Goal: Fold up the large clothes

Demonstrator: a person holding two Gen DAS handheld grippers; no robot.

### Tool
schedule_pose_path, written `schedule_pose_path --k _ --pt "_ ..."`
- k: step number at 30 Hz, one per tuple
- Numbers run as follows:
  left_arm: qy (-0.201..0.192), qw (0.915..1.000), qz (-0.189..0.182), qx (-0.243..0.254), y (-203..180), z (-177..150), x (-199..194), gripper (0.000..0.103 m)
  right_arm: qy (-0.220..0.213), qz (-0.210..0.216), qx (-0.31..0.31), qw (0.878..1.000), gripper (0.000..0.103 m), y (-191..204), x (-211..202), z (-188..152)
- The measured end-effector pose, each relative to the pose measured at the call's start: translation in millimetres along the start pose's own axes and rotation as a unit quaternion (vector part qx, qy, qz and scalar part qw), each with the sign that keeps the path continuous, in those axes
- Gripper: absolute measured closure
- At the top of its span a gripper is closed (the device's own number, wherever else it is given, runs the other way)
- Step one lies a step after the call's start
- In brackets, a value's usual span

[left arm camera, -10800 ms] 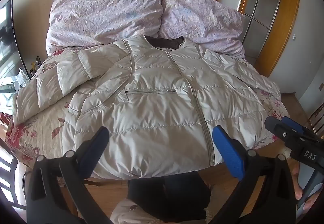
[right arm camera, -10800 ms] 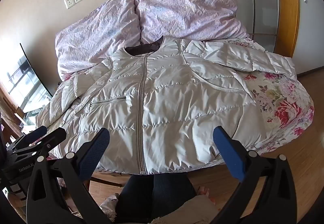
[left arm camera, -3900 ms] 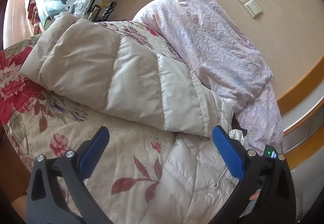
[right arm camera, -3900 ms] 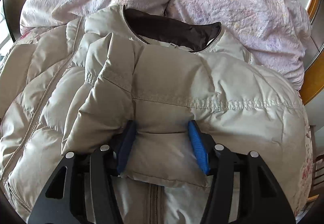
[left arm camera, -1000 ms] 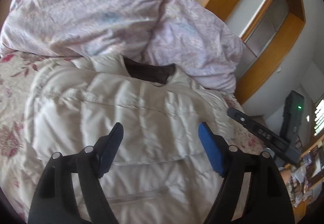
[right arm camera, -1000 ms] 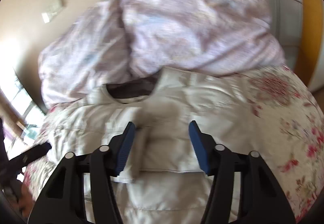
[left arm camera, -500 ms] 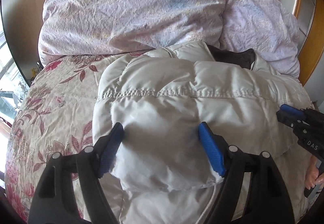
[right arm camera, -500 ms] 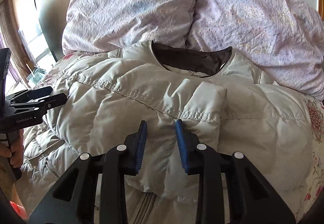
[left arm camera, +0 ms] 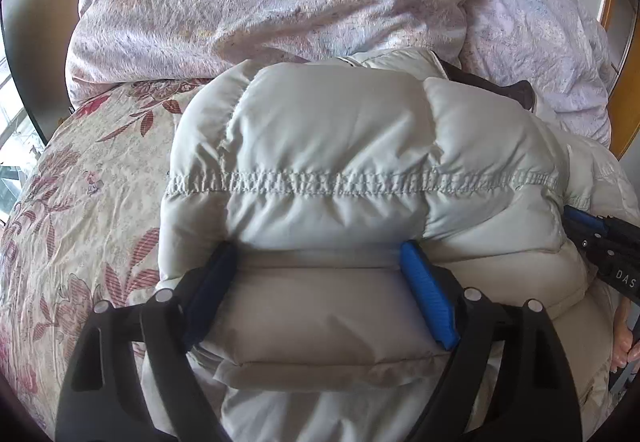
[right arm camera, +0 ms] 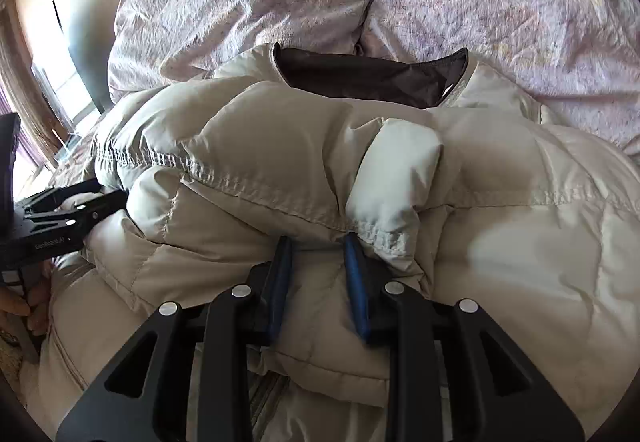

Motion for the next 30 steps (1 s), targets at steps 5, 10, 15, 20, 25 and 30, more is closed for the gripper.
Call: schedule_pose_path --k 5,10,15,20,25,30 --pt "0.008 0.9987 -0.049 -0.012 1.8 -6.8 -26.6 0.017 0.029 0.087 0.075 0.993 0.066 -6.3 -28.4 -3.5" --pt "0.001 0.9881 -0.151 -0.03 24.3 -29.6 -90.7 0.014 -0.03 0.144 0.116 0.982 0.013 -32.5 -121.6 -21.2" --pt "0.042 0.9725 -0.215 -0.078 63.3 -72.7 -117.6 0.014 -0.025 0.09 0.15 0.984 0.004 -98.5 -191.6 -81.8" --pt "0.075 0.9708 -0.218 -0.066 76.3 -116.5 -126.7 0.014 0.038 0.078 0.219 0.972 0.004 -150.7 -210.5 -154.6" --pt "0.086 0.9577 -0.266 -0.069 68.9 -144.2 -135.9 0.015 0.052 0.096 0.269 0.957 0.004 -174.2 -216.3 -201.8" --pt "0.095 0.9474 -0.29 -0.095 68.7 -159.9 -133.4 0.017 0.049 0.139 0.306 0.941 0.005 -182.0 -209.8 -227.4"
Point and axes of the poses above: each gripper's, at about its wrist camera, not at the fingertips, and x roughly the way its jaws point, y to its left, z to its top, the point moved 10 cm from there along x, roughly the way its jaws point, and after that the axes turned 3 degrees about y, right-handed, at the moved point
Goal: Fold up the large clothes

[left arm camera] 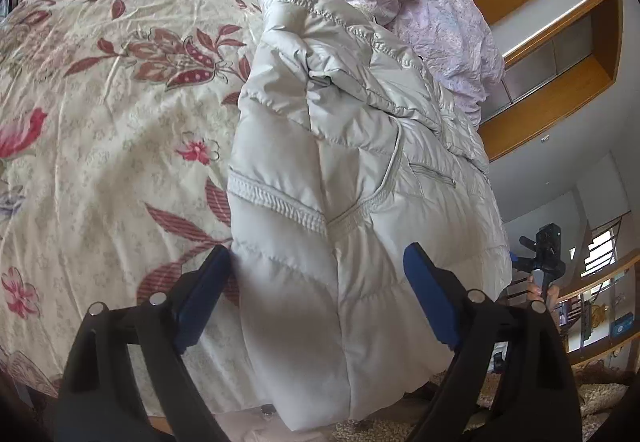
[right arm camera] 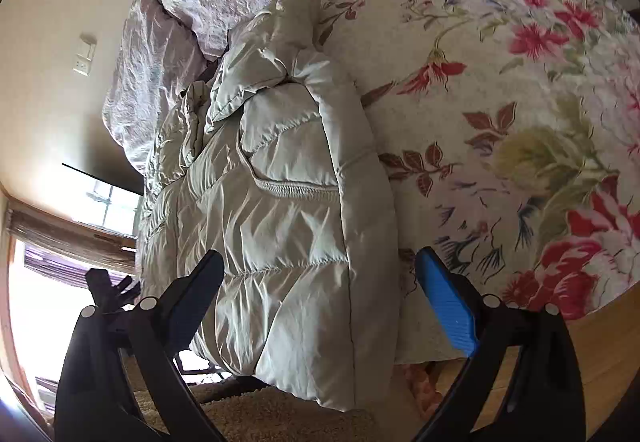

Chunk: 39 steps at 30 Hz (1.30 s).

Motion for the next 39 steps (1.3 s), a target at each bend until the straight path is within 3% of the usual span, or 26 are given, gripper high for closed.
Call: schedule_pose_path --k 8,11,22,25,28,33,34,36,38,39 --pt "-0.012 0.9994 -0.029 -0.018 1.1 -14.7 -6.8 0.022 0.005 0.045 -0.005 0.999 0.012 5.6 13.1 -6.5" --pt "-0.002 0.9985 -0.051 -0.021 -4.4 -23.8 -6.4 0.022 0.021 0.041 -0.032 0.998 0.012 15.9 19.4 -13.4" --pt "0.016 0.997 -0.075 -0.007 -28.3 -53.6 -2.8 0.025 0.059 0.005 -0.101 0.993 0.013 39.9 35.0 -35.1" --pt "0.018 0.9969 -0.076 -0.01 -29.1 -58.7 -3.0 0.032 0.062 0.009 -0.102 0.993 0.015 42.1 35.6 -39.2" --pt "0.013 0.9983 -0.056 -0.006 -25.5 -59.1 -2.9 0.046 0.06 0.01 -0.1 0.993 0.019 40.9 35.3 -42.2" --pt "0.006 0.9991 -0.042 -0.007 -22.4 -57.9 -3.3 0.054 0.048 0.01 -0.087 0.995 0.029 33.1 30.5 -44.1" --pt "0.005 0.9992 -0.038 -0.008 -22.2 -58.3 -2.6 0.058 0.043 0.006 -0.083 0.996 0.034 31.0 29.6 -44.3" --pt "0.001 0.9996 -0.026 -0.012 -20.5 -59.9 -1.0 0.076 0.035 -0.007 -0.072 0.997 0.052 25.0 29.9 -44.4" --pt "-0.014 0.9999 -0.009 -0.001 -23.6 -57.4 -4.2 0.084 0.025 -0.005 -0.058 0.998 0.071 24.1 29.7 -45.0" --pt "-0.022 0.9997 0.001 0.007 -27.0 -54.3 -7.2 0.086 0.02 -0.007 -0.057 0.998 0.073 25.2 30.1 -44.3"
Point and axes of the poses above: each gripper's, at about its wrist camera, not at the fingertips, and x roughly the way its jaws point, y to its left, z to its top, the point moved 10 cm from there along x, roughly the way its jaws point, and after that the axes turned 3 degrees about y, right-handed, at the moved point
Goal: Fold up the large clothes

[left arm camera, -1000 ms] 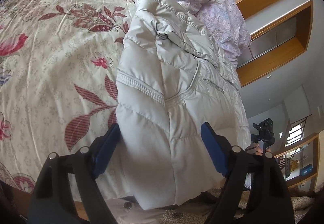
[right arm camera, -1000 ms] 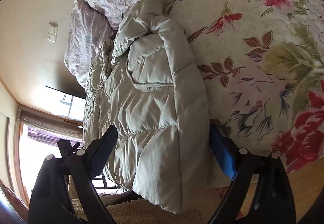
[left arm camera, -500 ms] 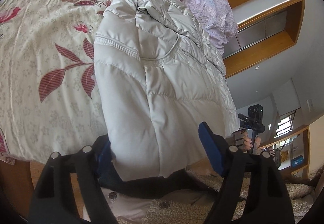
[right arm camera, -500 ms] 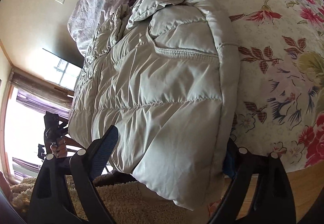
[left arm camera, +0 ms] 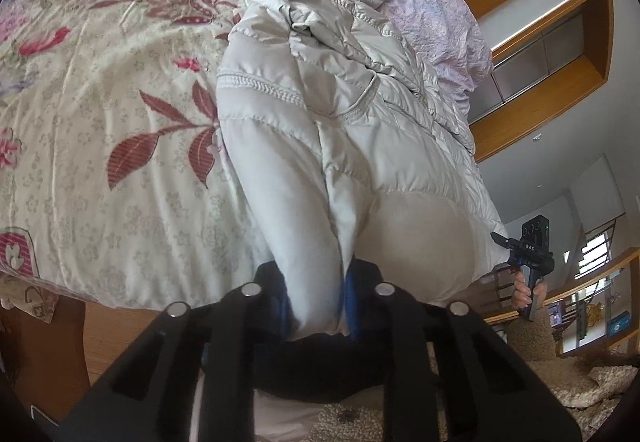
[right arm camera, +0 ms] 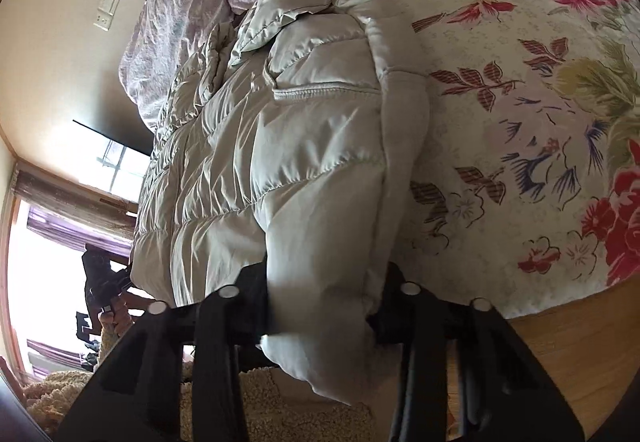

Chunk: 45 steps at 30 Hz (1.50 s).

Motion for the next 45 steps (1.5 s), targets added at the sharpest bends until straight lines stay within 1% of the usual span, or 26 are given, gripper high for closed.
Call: schedule_pose_path --k 2,4,8,12,15,19,22,25,28,30,33,36,40,43,44,45 --pt "-0.019 0.9997 0.008 0.01 -7.5 9.6 -8.2 0.088 -0.021 -0.012 -0.008 1.0 0.082 8.5 -4.5 4.9" --pt "-0.039 0.9991 0.009 0.017 -13.9 20.2 -18.9 0.088 -0.043 -0.015 -0.019 0.999 0.085 18.9 -10.8 11.1" --pt "-0.077 0.9967 0.009 0.023 -24.5 42.0 -37.6 0.088 -0.106 -0.004 -0.039 0.994 0.087 43.5 -33.0 30.3" --pt "-0.111 0.9938 0.002 0.01 -29.1 62.6 -50.7 0.088 -0.161 0.001 -0.051 0.986 0.087 62.1 -52.9 47.3" --pt "-0.136 0.9906 -0.013 -0.004 -33.1 77.4 -61.9 0.088 -0.192 0.025 -0.045 0.98 0.087 72.0 -63.6 60.4" --pt "-0.17 0.985 -0.027 -0.005 -43.4 102.0 -74.3 0.088 -0.231 0.063 -0.025 0.971 0.087 83.7 -77.3 79.0" --pt "-0.193 0.9802 -0.042 -0.012 -53.2 132.0 -79.7 0.088 -0.255 0.081 -0.018 0.963 0.087 94.4 -86.1 100.6" --pt "-0.214 0.9756 -0.047 -0.012 -63.0 168.3 -82.6 0.088 -0.28 0.088 -0.015 0.956 0.087 108.5 -91.5 134.5" --pt "-0.234 0.9715 -0.039 -0.006 -73.2 210.7 -80.3 0.088 -0.3 0.075 -0.017 0.951 0.087 120.3 -92.0 170.6" --pt "-0.246 0.9689 -0.026 0.003 -77.1 240.4 -73.5 0.088 -0.312 0.063 -0.012 0.948 0.086 127.0 -88.8 198.6" --pt "-0.255 0.9668 -0.013 0.0 -75.7 279.8 -57.2 0.087 -0.329 0.031 -0.009 0.944 0.086 133.4 -76.5 241.2" --pt "-0.262 0.9651 0.005 -0.005 -66.6 313.2 -35.7 0.087 -0.337 0.002 -0.001 0.942 0.086 133.3 -56.9 278.1" --pt "-0.265 0.9636 0.027 -0.019 -46.0 348.2 -6.3 0.086 -0.337 -0.025 0.023 0.941 0.085 121.3 -26.5 318.3" --pt "-0.266 0.9626 0.043 -0.024 -31.1 369.8 15.7 0.085 -0.328 -0.048 0.047 0.942 0.083 107.8 -2.1 341.2" --pt "-0.267 0.9623 0.048 -0.025 -26.8 375.0 22.9 0.084 -0.325 -0.049 0.057 0.943 0.078 104.0 5.2 347.2" --pt "-0.267 0.9618 0.052 -0.026 -22.9 380.3 30.2 0.081 -0.32 -0.049 0.073 0.943 0.075 98.1 13.6 353.9"
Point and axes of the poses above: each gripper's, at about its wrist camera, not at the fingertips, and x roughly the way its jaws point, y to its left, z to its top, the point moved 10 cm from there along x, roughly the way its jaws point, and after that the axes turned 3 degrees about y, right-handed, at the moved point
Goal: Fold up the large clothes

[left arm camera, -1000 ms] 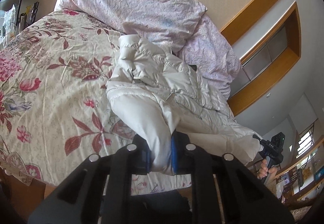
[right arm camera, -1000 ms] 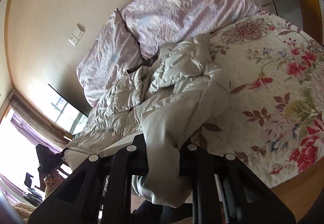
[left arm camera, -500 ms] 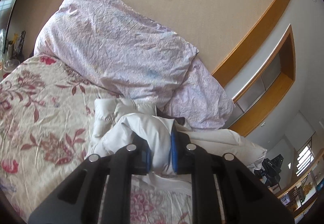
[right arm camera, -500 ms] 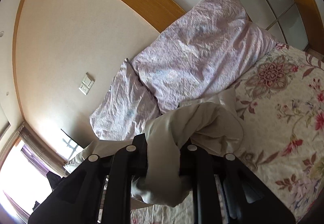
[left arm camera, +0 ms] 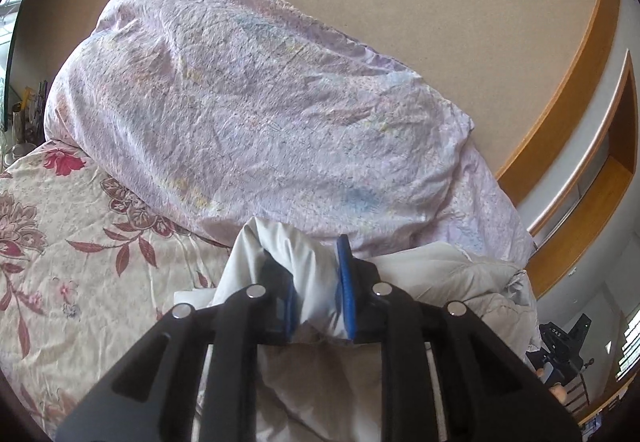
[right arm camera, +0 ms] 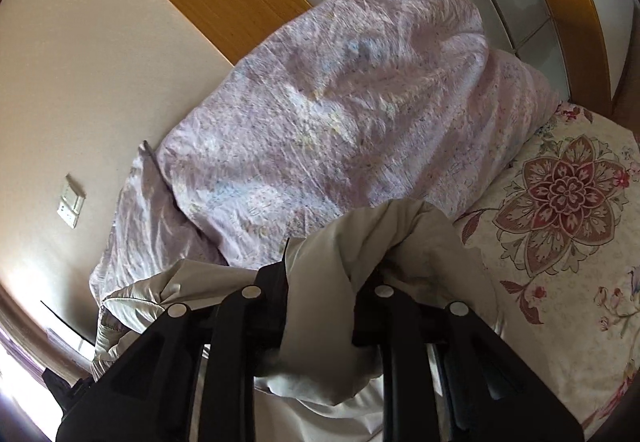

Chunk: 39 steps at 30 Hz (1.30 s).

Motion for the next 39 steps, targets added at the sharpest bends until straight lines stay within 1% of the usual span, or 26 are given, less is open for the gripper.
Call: schedule_pose_path --k 1,2,3,4,5,6,8,10,11,12,13,15,16,18,19,21,23,26,28,30,31,32,35,37,39 --pt "-0.001 1.0 0.004 -0.001 2.7 0.4 9.7 0.08 0.005 -0.001 0.014 1.0 0.064 -3.6 9.8 0.1" --pt "0.0 1.0 0.007 -0.004 4.7 0.1 17.6 0.075 0.012 0.001 0.032 0.999 0.046 -7.6 20.4 0.2" --pt "0.003 0.9999 0.01 -0.007 6.7 -1.1 26.8 0.066 0.017 0.001 0.045 0.999 0.039 -11.0 29.1 0.1" --pt "0.006 0.9999 0.013 -0.009 8.1 -2.0 34.7 0.061 0.02 -0.002 0.053 0.998 0.033 -12.7 34.7 -0.7" --pt "0.006 0.9998 0.02 -0.008 8.6 -3.1 40.6 0.05 0.017 -0.002 0.059 0.998 0.031 -13.9 38.9 0.3" --pt "0.003 0.9997 0.026 -0.003 8.2 -3.5 44.9 0.035 0.007 0.001 0.056 0.998 0.03 -12.7 38.7 3.3" --pt "-0.017 0.9986 0.047 0.02 5.3 0.0 43.4 0.016 -0.024 0.01 0.034 0.999 0.028 -4.5 27.0 11.8" --pt "-0.033 0.9975 0.044 0.045 -4.4 3.0 33.8 0.013 -0.064 0.014 -0.016 0.998 0.028 11.3 6.1 18.9" --pt "-0.035 0.997 0.04 0.057 -10.1 2.6 27.9 0.012 -0.08 0.015 -0.06 0.995 0.028 24.8 -7.4 17.4" --pt "-0.036 0.9966 0.035 0.065 -16.0 0.5 21.4 0.011 -0.079 0.014 -0.103 0.991 0.028 38.6 -15.2 10.7" --pt "-0.035 0.9964 0.026 0.073 -22.6 -3.2 15.8 0.01 -0.067 0.015 -0.142 0.988 0.028 51.4 -18.9 0.9" --pt "-0.026 0.9951 0.014 0.095 -36.8 -17.5 5.5 0.009 -0.032 0.019 -0.226 0.973 0.028 74.9 -24.7 -33.4" --pt "-0.021 0.9937 0.008 0.11 -44.6 -27.9 0.9 0.009 -0.011 0.02 -0.259 0.966 0.028 83.3 -24.4 -51.2" --pt "-0.012 0.9904 0.005 0.138 -57.2 -49.9 -5.7 0.007 0.021 0.03 -0.301 0.953 0.028 95.8 -19.8 -79.4" --pt "-0.007 0.9884 0.004 0.151 -62.8 -60.1 -6.7 0.006 0.037 0.029 -0.324 0.945 0.028 99.9 -16.9 -92.8" --pt "0.004 0.9843 0.011 0.176 -70.3 -77.9 -4.5 0.006 0.054 0.012 -0.361 0.931 0.028 102.4 -8.0 -111.5" --pt "0.018 0.9801 0.026 0.196 -73.3 -90.3 3.7 0.006 0.072 0.001 -0.374 0.925 0.029 100.2 2.8 -123.2" --pt "0.029 0.9709 0.064 0.229 -71.7 -98.6 18.9 0.006 0.092 -0.017 -0.375 0.922 0.029 94.3 17.0 -131.4" --pt "0.033 0.9625 0.098 0.251 -67.6 -100.9 31.8 0.006 0.099 -0.05 -0.38 0.918 0.029 87.6 30.8 -134.0" --pt "0.047 0.9563 0.132 0.257 -59.6 -101.2 48.1 0.006 0.107 -0.079 -0.372 0.919 0.029 79.0 46.0 -134.6" --pt "0.05 0.9551 0.145 0.254 -55.0 -99.0 54.3 0.006 0.113 -0.094 -0.366 0.919 0.029 74.8 54.4 -135.1" --pt "0.049 0.955 0.154 0.249 -51.9 -95.4 59.7 0.006 0.117 -0.109 -0.355 0.921 0.028 68.4 62.5 -134.3" --pt "0.054 0.9508 0.187 0.241 -43.1 -84.7 76.3 0.005 0.123 -0.145 -0.321 0.928 0.027 54.7 82.3 -129.7" --pt "0.065 0.9507 0.2 0.228 -36.1 -82.0 87.0 0.005 0.12 -0.166 -0.314 0.927 0.026 48.9 91.0 -128.4" --pt "0.07 0.9497 0.21 0.222 -29.6 -80.9 96.2 0.003 0.113 -0.177 -0.314 0.926 0.025 46.0 96.8 -129.3"
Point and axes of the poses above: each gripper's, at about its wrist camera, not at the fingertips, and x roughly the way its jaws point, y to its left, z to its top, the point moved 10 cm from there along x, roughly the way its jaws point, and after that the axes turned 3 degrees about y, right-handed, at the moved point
